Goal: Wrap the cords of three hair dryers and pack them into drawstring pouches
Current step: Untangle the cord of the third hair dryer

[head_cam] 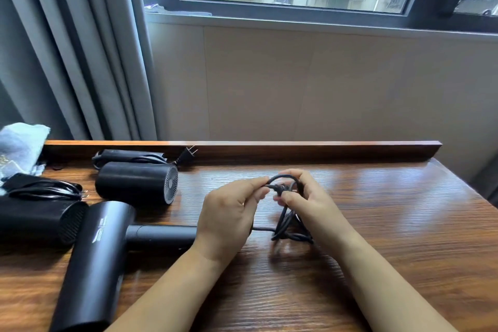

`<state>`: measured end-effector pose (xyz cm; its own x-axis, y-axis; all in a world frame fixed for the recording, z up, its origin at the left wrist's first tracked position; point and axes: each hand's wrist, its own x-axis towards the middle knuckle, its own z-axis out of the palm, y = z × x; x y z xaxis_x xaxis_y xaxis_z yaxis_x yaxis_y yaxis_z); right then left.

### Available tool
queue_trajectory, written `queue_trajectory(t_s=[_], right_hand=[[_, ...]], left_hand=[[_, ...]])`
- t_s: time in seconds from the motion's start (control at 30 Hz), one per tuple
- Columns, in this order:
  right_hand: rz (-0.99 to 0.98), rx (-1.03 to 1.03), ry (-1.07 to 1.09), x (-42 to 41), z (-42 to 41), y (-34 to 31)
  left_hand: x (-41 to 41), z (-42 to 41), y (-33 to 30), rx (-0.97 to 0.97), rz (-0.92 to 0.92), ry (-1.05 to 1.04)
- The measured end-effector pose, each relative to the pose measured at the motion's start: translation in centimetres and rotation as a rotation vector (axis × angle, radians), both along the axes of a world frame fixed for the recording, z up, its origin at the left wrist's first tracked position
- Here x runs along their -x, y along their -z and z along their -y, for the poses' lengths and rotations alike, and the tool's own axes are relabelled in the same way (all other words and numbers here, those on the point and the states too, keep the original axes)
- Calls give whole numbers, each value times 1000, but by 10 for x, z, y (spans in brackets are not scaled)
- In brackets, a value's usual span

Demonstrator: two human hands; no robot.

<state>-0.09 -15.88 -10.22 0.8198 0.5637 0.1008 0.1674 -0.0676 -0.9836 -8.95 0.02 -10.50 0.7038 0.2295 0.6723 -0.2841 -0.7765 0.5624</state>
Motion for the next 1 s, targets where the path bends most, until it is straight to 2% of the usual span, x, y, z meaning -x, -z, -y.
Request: queue_trajectory(t_s=[0.13,0.27,0.33,0.4,0.47,0.53,0.63,0.73,0.83,1.0], right_hand=[[-119,-23,-35,-1,-4,0],[-235,-143,-122,-4,0,0],[-220,-140,-112,-4,0,0],[-218,-173,-71,-4,-1,-2],[-281,-267,-32,-4,-1,-4],[-335,-331,-5,-6,1,-5],[-283,-293,37,-8,1,-4],[-181,-228,-2,-6,3,-6],[-112,-196,-85,-4,6,-7],[-1,-260,-8,-4,8,-8]], left_hand=[[0,6,-3,360,-80,57],[-2,8,-8,565,-139,94],[-2,8,-8,606,-179,159],[-1,6,-8,564,-210,209],[-1,4,-7,538,-227,258],[-1,4,-8,603,-207,318],[-1,3,-16,949,-131,392],[-5,0,-23,1270,-36,351],[-6,-2,-23,1287,-57,270],[-4,4,-21,1262,-296,290]])
